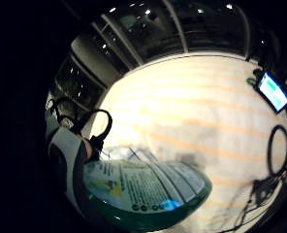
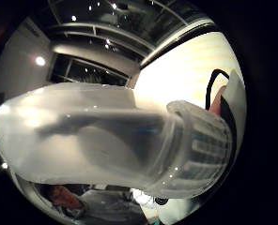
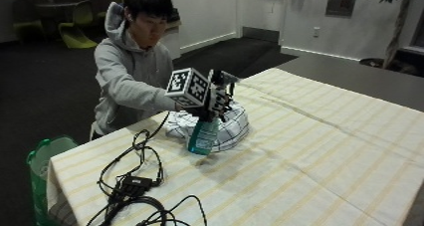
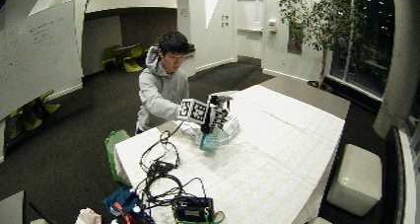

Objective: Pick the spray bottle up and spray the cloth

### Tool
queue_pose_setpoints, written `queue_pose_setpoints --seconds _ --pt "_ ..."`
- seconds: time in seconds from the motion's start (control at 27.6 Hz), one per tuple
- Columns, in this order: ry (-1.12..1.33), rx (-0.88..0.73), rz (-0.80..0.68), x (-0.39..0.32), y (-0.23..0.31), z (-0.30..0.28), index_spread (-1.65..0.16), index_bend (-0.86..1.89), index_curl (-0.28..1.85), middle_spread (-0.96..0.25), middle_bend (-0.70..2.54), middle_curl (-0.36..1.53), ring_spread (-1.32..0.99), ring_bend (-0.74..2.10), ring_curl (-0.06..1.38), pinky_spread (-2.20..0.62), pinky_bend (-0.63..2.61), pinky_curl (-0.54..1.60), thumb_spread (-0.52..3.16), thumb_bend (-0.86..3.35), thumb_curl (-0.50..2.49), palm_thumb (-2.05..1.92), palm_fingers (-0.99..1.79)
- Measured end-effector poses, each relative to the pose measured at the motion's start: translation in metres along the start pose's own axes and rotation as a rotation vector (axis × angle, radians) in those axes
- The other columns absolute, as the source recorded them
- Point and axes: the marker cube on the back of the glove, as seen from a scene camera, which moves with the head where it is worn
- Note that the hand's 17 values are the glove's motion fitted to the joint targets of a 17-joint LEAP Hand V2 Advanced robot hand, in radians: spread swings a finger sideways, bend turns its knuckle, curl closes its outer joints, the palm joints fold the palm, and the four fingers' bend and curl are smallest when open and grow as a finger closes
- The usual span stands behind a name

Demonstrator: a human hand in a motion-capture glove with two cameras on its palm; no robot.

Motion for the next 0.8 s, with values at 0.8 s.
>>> queue_pose_setpoints --seconds 0.8 --pt "0.737 -0.481 -0.202 -0.055 0.088 0.017 -0.14 0.39 0.5 -0.11 0.64 0.52 -0.18 0.68 0.45 -0.3 0.41 0.37 0.21 -0.03 0.66 0.97 1.41"
